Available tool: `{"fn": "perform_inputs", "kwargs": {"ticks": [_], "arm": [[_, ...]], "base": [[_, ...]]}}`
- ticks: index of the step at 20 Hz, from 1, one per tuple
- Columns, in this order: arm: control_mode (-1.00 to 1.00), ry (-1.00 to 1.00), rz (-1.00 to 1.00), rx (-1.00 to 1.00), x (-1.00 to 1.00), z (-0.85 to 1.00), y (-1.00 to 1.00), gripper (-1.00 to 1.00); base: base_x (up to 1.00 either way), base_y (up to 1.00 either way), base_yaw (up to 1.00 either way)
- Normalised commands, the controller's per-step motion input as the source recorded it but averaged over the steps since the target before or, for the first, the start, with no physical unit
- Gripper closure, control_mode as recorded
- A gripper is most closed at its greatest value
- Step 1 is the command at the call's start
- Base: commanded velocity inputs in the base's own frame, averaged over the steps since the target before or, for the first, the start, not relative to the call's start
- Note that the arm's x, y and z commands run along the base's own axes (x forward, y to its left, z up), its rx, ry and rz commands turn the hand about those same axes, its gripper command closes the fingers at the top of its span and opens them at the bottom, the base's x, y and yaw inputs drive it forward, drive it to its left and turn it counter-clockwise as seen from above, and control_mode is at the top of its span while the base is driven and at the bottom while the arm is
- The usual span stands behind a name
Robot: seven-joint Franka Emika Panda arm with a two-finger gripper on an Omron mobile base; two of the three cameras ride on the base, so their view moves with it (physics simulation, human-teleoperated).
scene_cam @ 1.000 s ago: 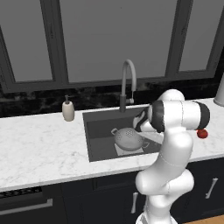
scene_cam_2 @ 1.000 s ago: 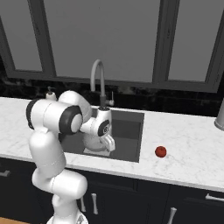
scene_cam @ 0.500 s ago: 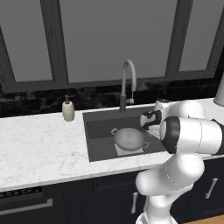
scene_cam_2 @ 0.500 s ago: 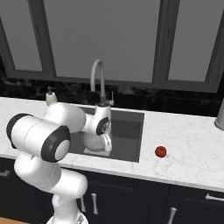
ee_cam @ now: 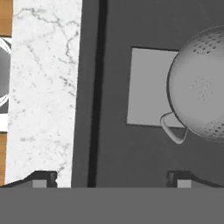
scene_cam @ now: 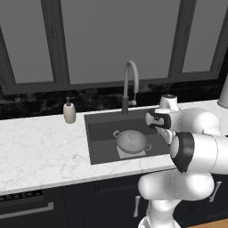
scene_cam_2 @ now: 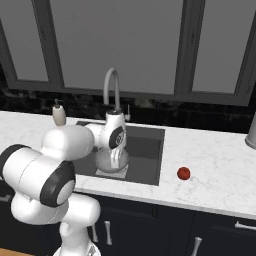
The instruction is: Put the colander in the sink, put the apple in the colander, and turn on the sink faucet and pour water over the colander.
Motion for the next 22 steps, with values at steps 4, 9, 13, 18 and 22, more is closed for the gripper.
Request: {"fn": "perform_inputs", "kwargs": {"ticks": [4, 9, 13, 18, 22], "arm": [[-1.00, 0.00, -0.59, 0.00, -0.16, 0.36, -0.03, -1.00], [-1.00, 0.00, -0.61, 0.00, -0.08, 0.28, -0.21, -1.00], [-1.00, 0.00, -0.53, 0.03, -0.16, 0.09, -0.56, -1.00], [-1.00, 0.00, -0.54, 0.06, -0.15, 0.04, -0.54, -1.00], [-1.00, 0.00, -0.58, 0.05, -0.04, 0.01, -0.39, -1.00]], "base": [[0.00, 0.00, 0.00], [0.00, 0.00, 0.00], [0.00, 0.00, 0.00], [0.00, 0.00, 0.00], [0.00, 0.00, 0.00]]}}
